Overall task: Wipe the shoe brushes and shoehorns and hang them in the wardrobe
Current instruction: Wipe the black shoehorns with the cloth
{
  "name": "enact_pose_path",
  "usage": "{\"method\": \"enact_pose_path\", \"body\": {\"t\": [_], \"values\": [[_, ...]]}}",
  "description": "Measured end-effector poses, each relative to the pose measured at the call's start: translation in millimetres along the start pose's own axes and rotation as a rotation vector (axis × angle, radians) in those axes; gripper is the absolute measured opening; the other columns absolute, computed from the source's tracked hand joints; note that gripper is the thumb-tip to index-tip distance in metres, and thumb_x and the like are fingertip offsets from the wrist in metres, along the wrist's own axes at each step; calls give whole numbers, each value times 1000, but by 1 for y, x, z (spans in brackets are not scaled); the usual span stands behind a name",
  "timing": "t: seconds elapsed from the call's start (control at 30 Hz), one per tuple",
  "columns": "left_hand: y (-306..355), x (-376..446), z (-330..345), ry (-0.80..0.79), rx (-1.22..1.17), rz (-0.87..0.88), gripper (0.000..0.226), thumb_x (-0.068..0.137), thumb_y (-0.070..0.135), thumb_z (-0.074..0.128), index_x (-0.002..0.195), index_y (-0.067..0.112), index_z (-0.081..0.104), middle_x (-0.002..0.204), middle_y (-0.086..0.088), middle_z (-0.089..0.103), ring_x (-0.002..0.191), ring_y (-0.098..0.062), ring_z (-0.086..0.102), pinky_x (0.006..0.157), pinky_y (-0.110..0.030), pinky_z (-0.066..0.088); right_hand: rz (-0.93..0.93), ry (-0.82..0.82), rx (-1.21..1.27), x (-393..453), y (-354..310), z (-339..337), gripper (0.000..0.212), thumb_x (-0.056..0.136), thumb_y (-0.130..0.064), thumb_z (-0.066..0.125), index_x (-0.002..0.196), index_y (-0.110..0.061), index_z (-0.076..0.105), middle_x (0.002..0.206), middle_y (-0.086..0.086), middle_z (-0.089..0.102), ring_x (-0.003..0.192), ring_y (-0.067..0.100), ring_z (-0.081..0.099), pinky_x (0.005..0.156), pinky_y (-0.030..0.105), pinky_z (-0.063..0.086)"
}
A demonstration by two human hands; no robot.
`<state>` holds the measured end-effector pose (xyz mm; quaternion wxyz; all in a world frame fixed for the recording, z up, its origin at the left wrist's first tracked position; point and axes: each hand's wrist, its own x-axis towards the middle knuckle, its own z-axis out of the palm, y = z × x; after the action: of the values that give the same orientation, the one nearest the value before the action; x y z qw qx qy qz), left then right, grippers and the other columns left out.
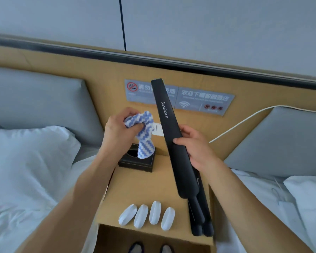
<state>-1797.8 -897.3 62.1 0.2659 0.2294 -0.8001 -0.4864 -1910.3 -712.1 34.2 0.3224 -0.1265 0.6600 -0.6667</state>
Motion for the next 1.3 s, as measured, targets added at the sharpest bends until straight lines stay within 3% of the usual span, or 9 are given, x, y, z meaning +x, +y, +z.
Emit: {"method": "enact_pose_path", "body": {"t": [0.23, 0.4, 0.47, 0.53, 0.67, 0.83, 1.0, 1.2, 1.3], "values": [[80, 22, -4, 29, 14, 288, 23, 82, 11, 71, 96, 28, 67, 82, 17, 67, 74, 2, 62, 58, -12, 45, -240, 132, -108, -25, -53, 1, 37, 88, 9, 60, 108, -19, 72, 103, -1, 77, 100, 18, 72, 94, 41, 55], [124, 34, 8, 121, 123, 501, 23, 81, 1, 65, 97, 18, 69, 89, 8, 69, 80, -9, 63, 68, -17, 46, -277, 55, -56, -40, -71, 2, 35, 93, 8, 56, 112, -16, 71, 104, 2, 77, 94, 15, 74, 70, 19, 56], [131, 37, 16, 143, 232, 647, 21, 78, -9, 64, 93, 4, 70, 95, -7, 67, 80, -19, 61, 67, -12, 43, -281, 29, -48, -45, -75, 0, 35, 93, 7, 58, 116, -16, 71, 105, 2, 77, 95, 13, 74, 70, 17, 56], [132, 37, 26, 89, 317, 722, 16, 79, -10, 65, 91, -2, 71, 100, -15, 64, 82, -26, 61, 69, -21, 50, -307, 50, -67, -47, -77, -2, 35, 93, 5, 59, 117, -17, 70, 105, -1, 77, 96, 11, 73, 72, 19, 56], [127, 30, 44, 16, 374, 737, 15, 85, -2, 67, 98, 4, 72, 105, -13, 65, 95, -27, 60, 80, -33, 49, -356, 128, -78, -46, -79, -6, 35, 93, 5, 59, 111, -22, 72, 103, -5, 77, 98, 9, 72, 76, 20, 55], [122, 19, 50, -124, 330, 839, 16, 81, 4, 55, 76, -2, 69, 88, -12, 62, 77, -27, 62, 61, -43, 53, -405, 176, -98, -42, -82, -13, 41, 90, 10, 58, 102, -25, 74, 100, -5, 78, 96, 9, 73, 73, 15, 55], [130, 26, 38, -138, 327, 829, 7, 77, 0, 75, 83, -1, 72, 88, -12, 64, 76, -28, 61, 63, -43, 52, -457, 172, -144, -41, -87, -11, 42, 90, 10, 60, 105, -27, 74, 104, -3, 78, 102, 13, 72, 92, 30, 55], [167, 75, 16, 65, 295, 758, 20, 77, -1, 72, 95, 7, 76, 94, -9, 66, 79, -26, 65, 71, -28, 47, -512, 130, -252, -45, -95, -7, 46, 91, 6, 61, 114, -33, 71, 108, -10, 76, 104, 8, 71, 90, 23, 56], [188, 105, 3, 187, 352, 724, 22, 83, 5, 65, 102, 11, 74, 97, -10, 65, 85, -32, 63, 73, -40, 51, -552, 127, -312, -48, -95, -1, 42, 92, 2, 63, 116, -32, 70, 107, -14, 76, 104, 4, 70, 87, 19, 56]]}}
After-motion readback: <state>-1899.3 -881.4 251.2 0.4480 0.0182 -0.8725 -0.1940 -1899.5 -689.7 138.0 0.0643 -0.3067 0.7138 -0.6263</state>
